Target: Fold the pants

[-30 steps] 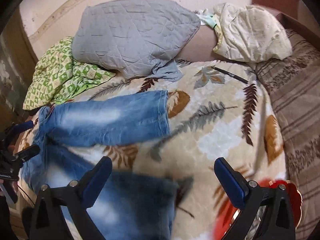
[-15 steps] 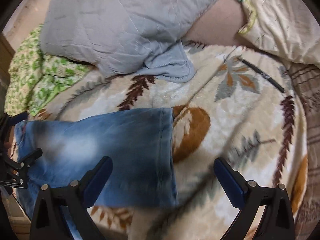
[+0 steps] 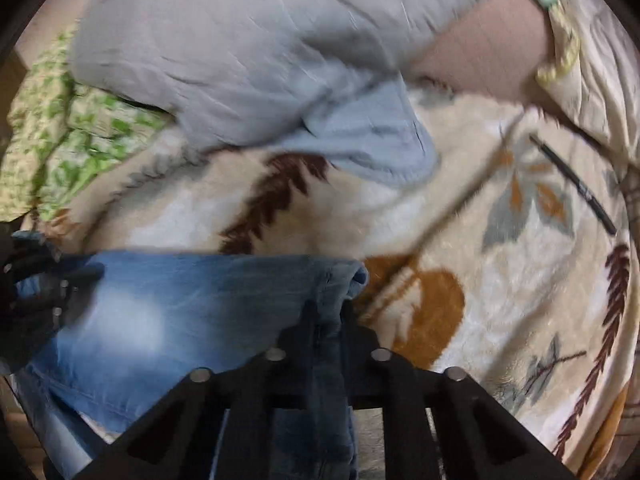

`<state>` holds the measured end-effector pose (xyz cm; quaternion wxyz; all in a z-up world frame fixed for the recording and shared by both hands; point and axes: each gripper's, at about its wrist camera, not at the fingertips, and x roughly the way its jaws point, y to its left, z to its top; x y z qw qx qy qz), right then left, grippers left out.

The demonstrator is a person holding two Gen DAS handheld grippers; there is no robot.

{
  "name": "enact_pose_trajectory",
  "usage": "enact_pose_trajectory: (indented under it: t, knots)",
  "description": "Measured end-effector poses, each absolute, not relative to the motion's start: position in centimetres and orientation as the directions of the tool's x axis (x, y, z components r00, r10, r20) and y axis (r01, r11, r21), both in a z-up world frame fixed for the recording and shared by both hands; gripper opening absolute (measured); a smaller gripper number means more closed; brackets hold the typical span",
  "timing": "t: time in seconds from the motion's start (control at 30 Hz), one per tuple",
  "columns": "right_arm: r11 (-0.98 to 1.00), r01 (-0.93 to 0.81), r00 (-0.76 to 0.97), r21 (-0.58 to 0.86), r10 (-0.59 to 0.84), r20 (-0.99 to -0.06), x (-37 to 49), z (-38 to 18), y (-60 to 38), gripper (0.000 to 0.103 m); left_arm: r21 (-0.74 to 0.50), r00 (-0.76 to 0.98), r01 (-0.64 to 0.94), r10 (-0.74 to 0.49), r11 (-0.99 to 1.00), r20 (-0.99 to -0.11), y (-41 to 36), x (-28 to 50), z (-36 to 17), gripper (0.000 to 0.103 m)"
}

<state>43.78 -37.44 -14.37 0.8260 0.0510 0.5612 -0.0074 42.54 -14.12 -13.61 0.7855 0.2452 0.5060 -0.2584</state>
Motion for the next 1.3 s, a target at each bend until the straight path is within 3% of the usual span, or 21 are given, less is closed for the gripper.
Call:
enact_pose_trajectory:
  t: [0.23, 0.4, 0.6, 0.9, 1.3]
  knots:
    - [0.998, -0.004, 0.477, 0.060, 0.055, -0.877, 38.6, -9.0, -37.0, 0.007, 0.128, 0.410, 0.688, -0.237, 0.714, -0.881, -12.7, 36.9, -8.1, 0.001]
    - [0.995, -0.038, 0.565, 0.089, 0.095, -0.819, 31.2, -4.6, -36.6, 0.007, 0.166, 0.505, 0.671, -0.281, 0.722, -0.816, -11.3, 30.4, -4.0, 0.001]
    - [0.993, -0.074, 0.612, 0.091, 0.117, -0.782, 21.0, -3.2, -34.8, 0.007, 0.204, 0.589, 0.654, -0.321, 0.728, -0.742, -10.1, 20.1, -2.3, 0.001]
    - [0.994, -0.046, 0.591, 0.097, 0.105, -0.800, 11.2, -7.5, -34.1, 0.007, 0.176, 0.616, 0.648, -0.374, 0.741, -0.693, -9.6, 9.9, -5.7, 0.001]
    - [0.990, -0.004, 0.378, 0.143, 0.134, -0.916, 8.3, -14.2, -32.4, 0.010, 0.099, 0.486, 0.618, -0.280, 0.780, -0.828, -8.7, 7.6, -15.0, 0.003]
